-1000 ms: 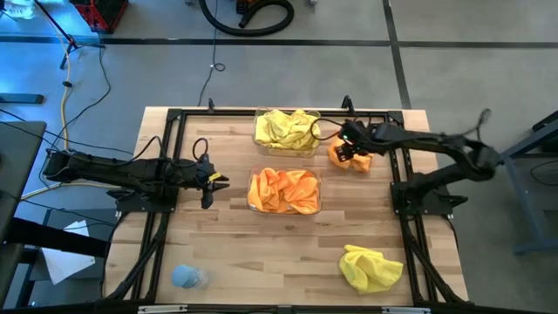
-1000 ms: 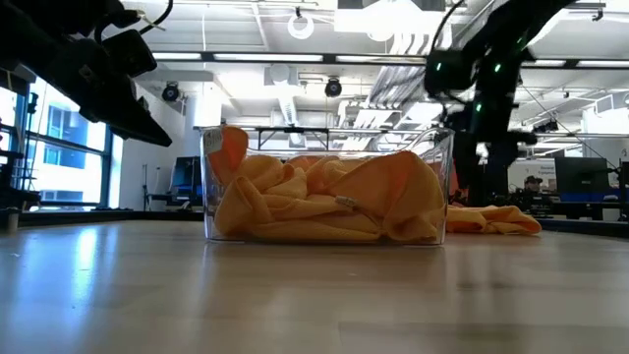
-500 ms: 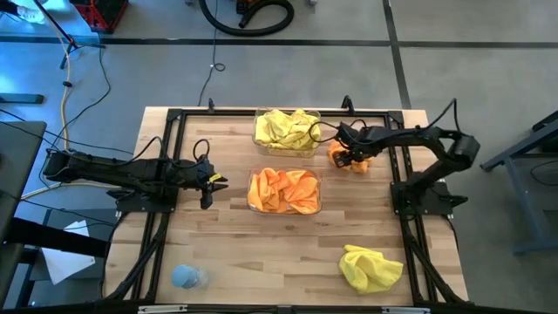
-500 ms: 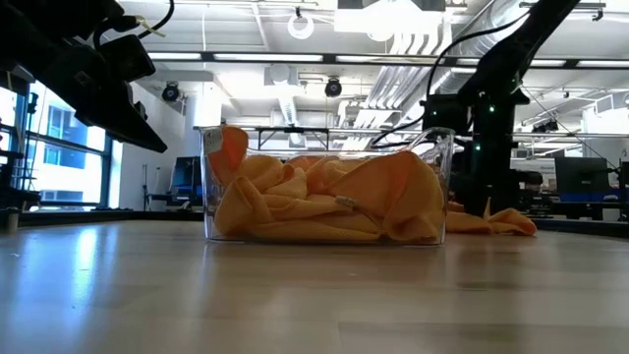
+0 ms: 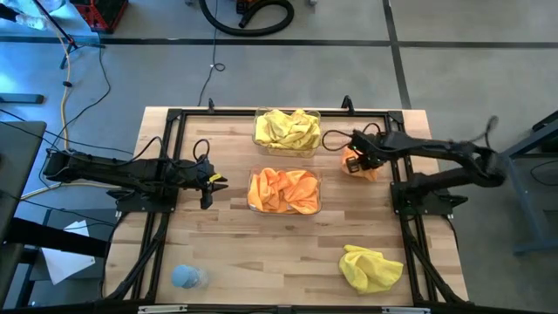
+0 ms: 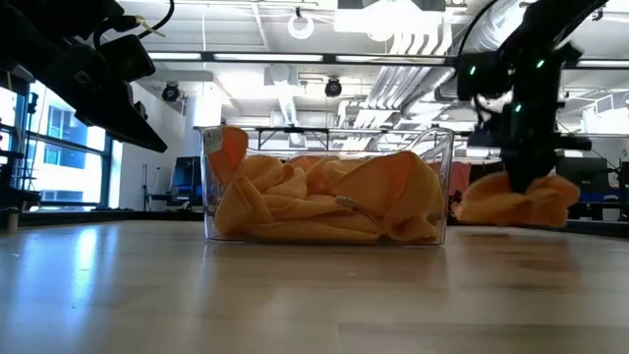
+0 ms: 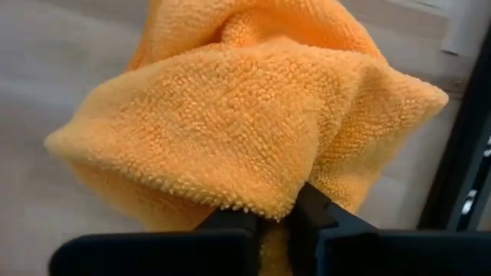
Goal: Sort microfiber towel by color & place in baskets
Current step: Put the orange microfiber towel into the bottom transparent bin
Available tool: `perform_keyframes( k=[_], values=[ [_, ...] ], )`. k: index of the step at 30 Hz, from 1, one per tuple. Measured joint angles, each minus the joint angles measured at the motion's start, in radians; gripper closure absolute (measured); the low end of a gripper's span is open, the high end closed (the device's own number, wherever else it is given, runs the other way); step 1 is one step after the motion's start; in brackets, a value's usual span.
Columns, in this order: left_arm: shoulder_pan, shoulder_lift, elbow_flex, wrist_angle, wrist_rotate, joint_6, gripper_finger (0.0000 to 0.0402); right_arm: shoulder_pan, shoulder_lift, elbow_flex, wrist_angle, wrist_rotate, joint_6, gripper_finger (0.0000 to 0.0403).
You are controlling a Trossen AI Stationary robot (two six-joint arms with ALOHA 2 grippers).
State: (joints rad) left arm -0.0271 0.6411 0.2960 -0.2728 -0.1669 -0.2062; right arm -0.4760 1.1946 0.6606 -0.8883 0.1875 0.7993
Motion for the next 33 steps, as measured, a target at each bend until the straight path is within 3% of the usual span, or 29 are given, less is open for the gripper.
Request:
perform_keyframes(
  k=[6, 12, 17, 22, 29, 33],
  values=[
    [0.0, 0.0, 0.0, 0.002, 0.0, 0.0, 0.0318, 0.233, -0.196, 0.007, -0.022, 0.016, 0.165, 0.0394],
    [0.0, 0.0, 0.0, 0.02, -0.003, 0.0, 0.0318, 0.493, -0.222, 0.113, -0.021, 0.189, 0.258, 0.0399],
    [0.0, 0.0, 0.0, 0.053, -0.004, 0.027, 0.0318, 0.619, -0.101, 0.271, 0.024, 0.273, 0.173, 0.04],
    [0.0, 0.0, 0.0, 0.062, -0.004, 0.051, 0.0318, 0.663, 0.107, 0.455, 0.041, 0.259, -0.033, 0.0401],
    [0.0, 0.0, 0.0, 0.062, -0.004, 0.05, 0.0318, 0.626, 0.386, 0.679, 0.034, 0.053, -0.306, 0.0402],
    [0.0, 0.0, 0.0, 0.061, -0.004, 0.024, 0.0318, 0.603, 0.525, 0.809, -0.066, -0.021, -0.383, 0.0402]
  ],
)
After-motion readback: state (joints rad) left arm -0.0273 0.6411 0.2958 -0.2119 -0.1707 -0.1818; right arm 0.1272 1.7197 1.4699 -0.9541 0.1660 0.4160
